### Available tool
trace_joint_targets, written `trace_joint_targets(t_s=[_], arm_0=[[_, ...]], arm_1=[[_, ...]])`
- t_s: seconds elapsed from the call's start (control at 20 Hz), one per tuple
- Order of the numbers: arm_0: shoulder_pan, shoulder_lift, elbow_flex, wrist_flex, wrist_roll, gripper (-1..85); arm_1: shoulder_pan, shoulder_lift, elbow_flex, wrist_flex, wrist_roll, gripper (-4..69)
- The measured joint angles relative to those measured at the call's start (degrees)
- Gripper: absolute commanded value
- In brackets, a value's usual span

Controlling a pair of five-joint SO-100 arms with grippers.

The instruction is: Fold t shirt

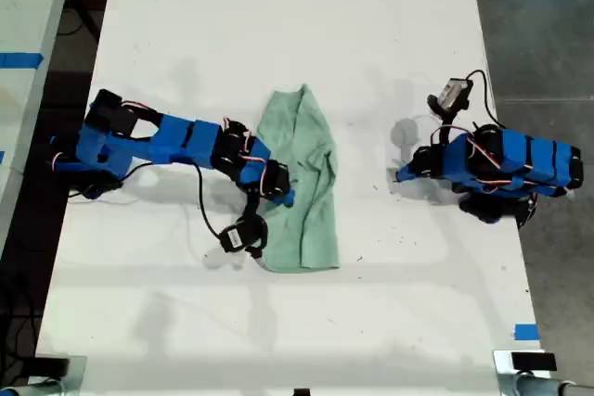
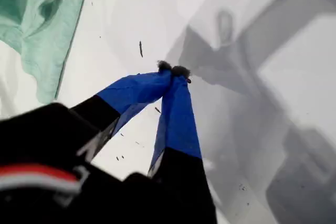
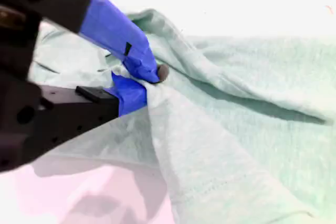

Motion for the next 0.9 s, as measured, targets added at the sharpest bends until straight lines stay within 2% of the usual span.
trace_joint_targets(t_s=[0.1,0.25,0.55,0.6,0.65,0.7,0.75,0.9], arm_0=[[-0.1,-3.2,0.0,-4.9,2.4,19.0],[-0.1,-6.4,0.0,-7.6,4.2,19.3],[-0.2,-5.9,0.0,-7.5,4.7,17.8],[-0.3,-5.3,0.0,-6.9,4.7,17.3],[-0.4,-4.6,0.0,-6.2,5.2,12.0],[-0.5,-3.5,0.0,-4.7,5.4,2.6],[-1.1,-1.8,0.0,-2.2,5.6,0.0],[-2.1,9.6,0.0,6.9,5.6,-0.1]], arm_1=[[0.0,0.0,0.0,0.0,0.0,-1.0],[0.0,0.0,0.0,0.0,-0.4,-1.0],[0.0,0.0,0.0,0.0,-0.6,-1.0],[0.0,0.0,0.0,0.0,-0.6,-1.0],[0.0,0.0,0.0,0.0,-0.6,-1.0],[0.0,0.0,0.0,0.0,-0.6,-1.0],[0.0,0.0,0.0,0.0,-0.6,-1.0],[0.0,0.0,0.0,0.0,-0.6,-1.0]])
